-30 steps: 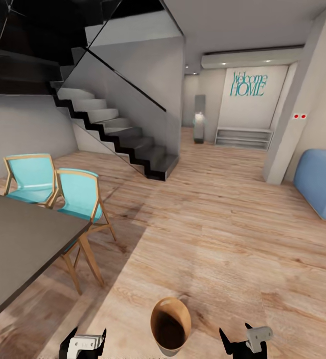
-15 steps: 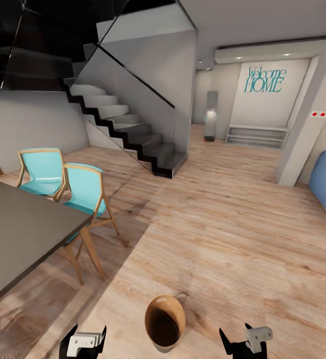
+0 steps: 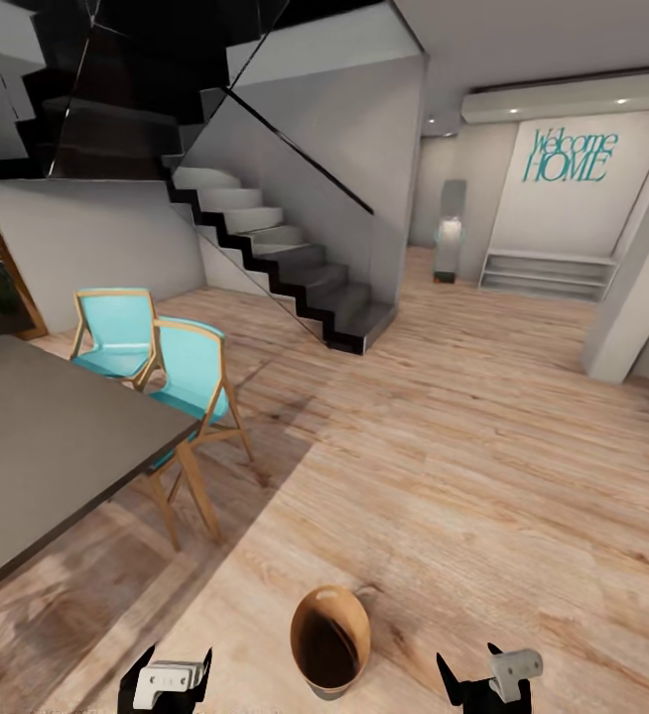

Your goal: Put the three can of soda from the living room inside the tash can in the kitchen.

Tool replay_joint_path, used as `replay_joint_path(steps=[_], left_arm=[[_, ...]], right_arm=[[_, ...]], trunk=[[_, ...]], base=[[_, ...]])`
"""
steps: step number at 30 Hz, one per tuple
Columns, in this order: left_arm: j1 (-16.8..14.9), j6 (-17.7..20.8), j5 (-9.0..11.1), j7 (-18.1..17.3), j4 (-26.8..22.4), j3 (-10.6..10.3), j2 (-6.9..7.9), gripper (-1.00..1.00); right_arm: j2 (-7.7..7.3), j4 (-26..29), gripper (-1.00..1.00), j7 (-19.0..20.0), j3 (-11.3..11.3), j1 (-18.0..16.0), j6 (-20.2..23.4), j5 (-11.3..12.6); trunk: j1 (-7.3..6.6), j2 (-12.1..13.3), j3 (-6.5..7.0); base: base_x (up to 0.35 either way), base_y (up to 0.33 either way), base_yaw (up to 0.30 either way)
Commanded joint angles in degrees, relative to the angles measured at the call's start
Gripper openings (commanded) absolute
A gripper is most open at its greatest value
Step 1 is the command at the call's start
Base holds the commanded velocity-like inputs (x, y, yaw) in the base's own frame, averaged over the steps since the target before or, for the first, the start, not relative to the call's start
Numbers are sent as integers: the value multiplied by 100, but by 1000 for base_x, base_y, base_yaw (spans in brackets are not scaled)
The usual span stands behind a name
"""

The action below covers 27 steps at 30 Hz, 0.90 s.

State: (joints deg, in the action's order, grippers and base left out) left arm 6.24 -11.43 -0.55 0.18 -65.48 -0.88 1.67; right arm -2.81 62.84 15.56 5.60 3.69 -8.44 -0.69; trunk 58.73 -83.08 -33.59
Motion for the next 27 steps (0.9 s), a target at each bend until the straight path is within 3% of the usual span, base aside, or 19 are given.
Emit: replay_joint_path(steps=[1, 27], left_arm=[[0, 0, 1, 0, -2, 0, 0, 100], [0, 0, 1, 0, 0, 0, 0, 100]], right_arm=[[0, 0, 100, 0, -1, 0, 0, 0], [-7, 0, 100, 2, -2, 0, 0, -2]], trunk=[[0, 0, 0], [0, 0, 0]], base=[[0, -60, 248], [0, -9, 256]])
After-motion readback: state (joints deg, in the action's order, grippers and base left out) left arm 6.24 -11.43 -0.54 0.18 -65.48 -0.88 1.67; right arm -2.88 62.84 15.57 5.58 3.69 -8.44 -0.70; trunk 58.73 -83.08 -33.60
